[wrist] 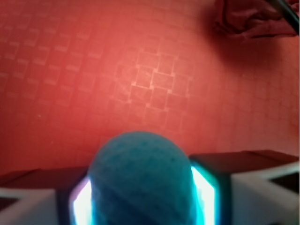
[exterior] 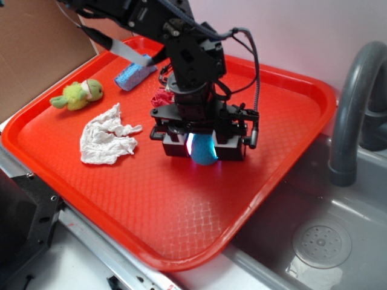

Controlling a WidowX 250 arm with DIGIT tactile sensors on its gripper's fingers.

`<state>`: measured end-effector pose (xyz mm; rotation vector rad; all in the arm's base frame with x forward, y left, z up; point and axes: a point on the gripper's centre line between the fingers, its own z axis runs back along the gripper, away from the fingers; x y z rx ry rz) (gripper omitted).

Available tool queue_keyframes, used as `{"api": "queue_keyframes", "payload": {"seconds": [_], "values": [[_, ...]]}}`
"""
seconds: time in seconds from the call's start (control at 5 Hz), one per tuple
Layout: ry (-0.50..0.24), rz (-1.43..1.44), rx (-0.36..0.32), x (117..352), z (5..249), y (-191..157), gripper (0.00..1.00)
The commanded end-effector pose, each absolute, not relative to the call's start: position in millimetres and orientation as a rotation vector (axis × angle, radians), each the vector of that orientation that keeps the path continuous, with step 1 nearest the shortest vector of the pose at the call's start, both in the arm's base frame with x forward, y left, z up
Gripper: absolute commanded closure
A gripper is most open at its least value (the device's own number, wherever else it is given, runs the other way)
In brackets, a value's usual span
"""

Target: Grab the blue ball.

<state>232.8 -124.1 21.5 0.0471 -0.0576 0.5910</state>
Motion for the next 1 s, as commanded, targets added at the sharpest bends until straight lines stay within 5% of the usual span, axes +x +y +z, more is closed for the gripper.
{"api": "queue_keyframes", "payload": {"seconds": [0.0, 0.4, 0.8], "values": [[-0.016, 0.408, -0.052, 229, 91, -93, 1.0], [-0.012, 0.227, -0.204, 210, 187, -44, 1.0], [-0.095, 0.291, -0.202, 190, 216, -11, 1.0]]}}
